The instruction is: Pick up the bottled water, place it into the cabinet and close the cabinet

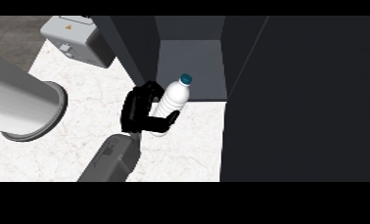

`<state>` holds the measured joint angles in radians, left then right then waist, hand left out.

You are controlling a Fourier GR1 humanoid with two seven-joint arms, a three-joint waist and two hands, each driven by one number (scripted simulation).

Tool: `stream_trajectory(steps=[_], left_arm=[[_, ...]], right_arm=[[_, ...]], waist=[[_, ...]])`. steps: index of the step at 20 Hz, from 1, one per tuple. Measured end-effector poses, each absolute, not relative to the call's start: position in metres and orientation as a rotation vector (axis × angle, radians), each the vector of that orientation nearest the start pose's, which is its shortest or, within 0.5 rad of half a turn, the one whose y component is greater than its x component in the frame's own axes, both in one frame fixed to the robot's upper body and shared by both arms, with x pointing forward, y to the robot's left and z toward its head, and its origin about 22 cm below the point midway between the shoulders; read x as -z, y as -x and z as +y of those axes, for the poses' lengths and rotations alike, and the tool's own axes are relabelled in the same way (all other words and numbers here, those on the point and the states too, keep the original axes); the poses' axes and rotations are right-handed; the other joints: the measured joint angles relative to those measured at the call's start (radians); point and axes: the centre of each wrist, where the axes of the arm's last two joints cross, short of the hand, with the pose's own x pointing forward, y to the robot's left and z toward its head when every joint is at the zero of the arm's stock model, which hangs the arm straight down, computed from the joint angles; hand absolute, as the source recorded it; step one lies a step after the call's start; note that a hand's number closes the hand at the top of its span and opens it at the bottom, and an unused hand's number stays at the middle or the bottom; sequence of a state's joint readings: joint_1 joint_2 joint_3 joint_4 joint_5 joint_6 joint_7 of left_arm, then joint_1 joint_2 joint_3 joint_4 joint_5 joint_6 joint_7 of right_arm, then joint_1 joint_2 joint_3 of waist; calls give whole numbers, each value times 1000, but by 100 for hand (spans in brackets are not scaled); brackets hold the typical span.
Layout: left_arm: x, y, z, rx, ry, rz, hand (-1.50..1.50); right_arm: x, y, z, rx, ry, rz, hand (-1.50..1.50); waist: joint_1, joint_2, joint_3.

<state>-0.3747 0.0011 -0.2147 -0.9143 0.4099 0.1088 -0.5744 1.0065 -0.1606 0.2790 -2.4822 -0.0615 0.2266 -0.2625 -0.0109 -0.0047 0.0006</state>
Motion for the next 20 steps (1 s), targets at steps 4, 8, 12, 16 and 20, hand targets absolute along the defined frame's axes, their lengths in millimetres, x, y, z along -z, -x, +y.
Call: stream_trajectory(steps=[4,8,12,16,20], left_arm=[[29,-324,120,-107,251,-1759,150],[8,-335,95,-70,201,-1754,150],[-10,-353,79,-27,127,-1740,150],[-30,-377,70,-40,69,-1717,150],[-33,-394,72,-42,5,-1692,150]], right_arm=[[-103,-36,-238,-94,-137,-1805,-150],[-102,-34,-236,-77,-143,-1810,-150],[-104,-33,-244,-107,-120,-1812,-150],[-103,-36,-245,-111,-121,-1821,-150],[-103,-37,-247,-117,-121,-1829,-150]], waist=[[-6,2,0],[-17,3,-1],[-23,6,-1],[-31,11,-1],[-43,15,-1]])
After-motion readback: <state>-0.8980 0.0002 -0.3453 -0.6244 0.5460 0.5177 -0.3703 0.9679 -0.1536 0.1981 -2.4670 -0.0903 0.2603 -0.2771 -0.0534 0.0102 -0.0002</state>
